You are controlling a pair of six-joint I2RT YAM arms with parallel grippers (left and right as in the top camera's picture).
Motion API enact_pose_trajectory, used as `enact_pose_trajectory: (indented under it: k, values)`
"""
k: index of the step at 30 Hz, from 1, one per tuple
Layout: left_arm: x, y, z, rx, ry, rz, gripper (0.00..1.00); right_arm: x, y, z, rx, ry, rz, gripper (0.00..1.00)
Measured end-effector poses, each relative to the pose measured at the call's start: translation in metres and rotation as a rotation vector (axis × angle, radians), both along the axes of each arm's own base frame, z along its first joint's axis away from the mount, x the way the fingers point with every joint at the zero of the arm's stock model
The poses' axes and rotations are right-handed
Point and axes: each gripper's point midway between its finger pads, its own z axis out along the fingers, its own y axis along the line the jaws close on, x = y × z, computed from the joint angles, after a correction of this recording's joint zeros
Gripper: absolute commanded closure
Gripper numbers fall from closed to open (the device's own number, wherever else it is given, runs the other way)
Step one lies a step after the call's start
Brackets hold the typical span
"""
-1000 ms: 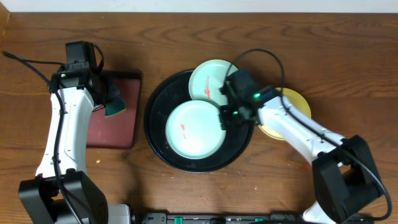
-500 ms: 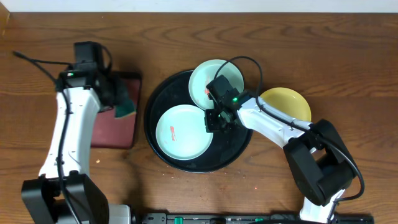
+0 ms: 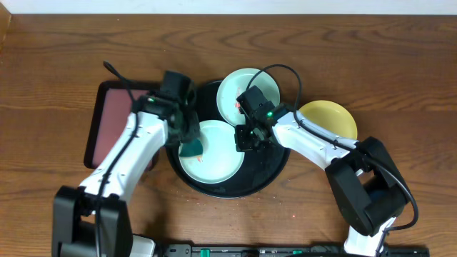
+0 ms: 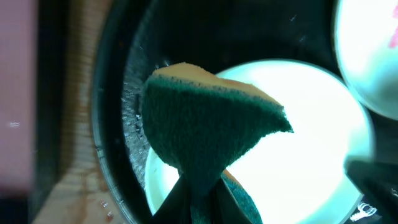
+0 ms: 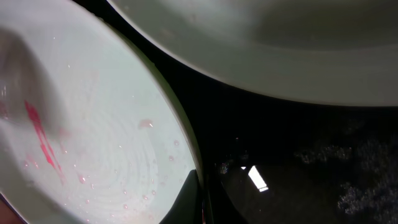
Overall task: Clean dirty plates on tray and stack at the side
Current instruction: 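Wipe the light-blue plate with the sponge in the left gripper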
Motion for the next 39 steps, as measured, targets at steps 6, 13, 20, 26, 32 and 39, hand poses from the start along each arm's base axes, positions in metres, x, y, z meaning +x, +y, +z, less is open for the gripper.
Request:
enact_pose_trajectory:
  k: [6,13,20,26,32,39]
  values:
    - [-0.011,-0.007,-0.035,0.024,0.056,0.002,0.93,0.000,0.000,0.000,0.000,0.000,0.000,0.99]
    - [-0.012,-0.018,-0.055,0.030,0.093,-0.020,0.93,0.000,0.000,-0.001,-0.001,0.002,0.000,0.99]
    - [-0.013,-0.057,-0.049,-0.175,0.091,-0.173,0.93,0.000,0.000,-0.001,-0.002,0.003,0.000,0.99]
    - [-0.010,-0.061,-0.050,-0.189,0.080,-0.202,0.93,0.000,0.000,-0.001,-0.002,0.004,0.000,0.99]
    - [-0.009,-0.022,-0.054,0.028,0.089,-0.041,0.93,-0.001,0.000,-0.002,-0.001,0.004,0.001,0.99]
    - [-0.010,-0.005,-0.052,0.133,0.090,-0.039,0.93,-0.002,0.001,-0.002,0.004,0.009,0.003,0.99]
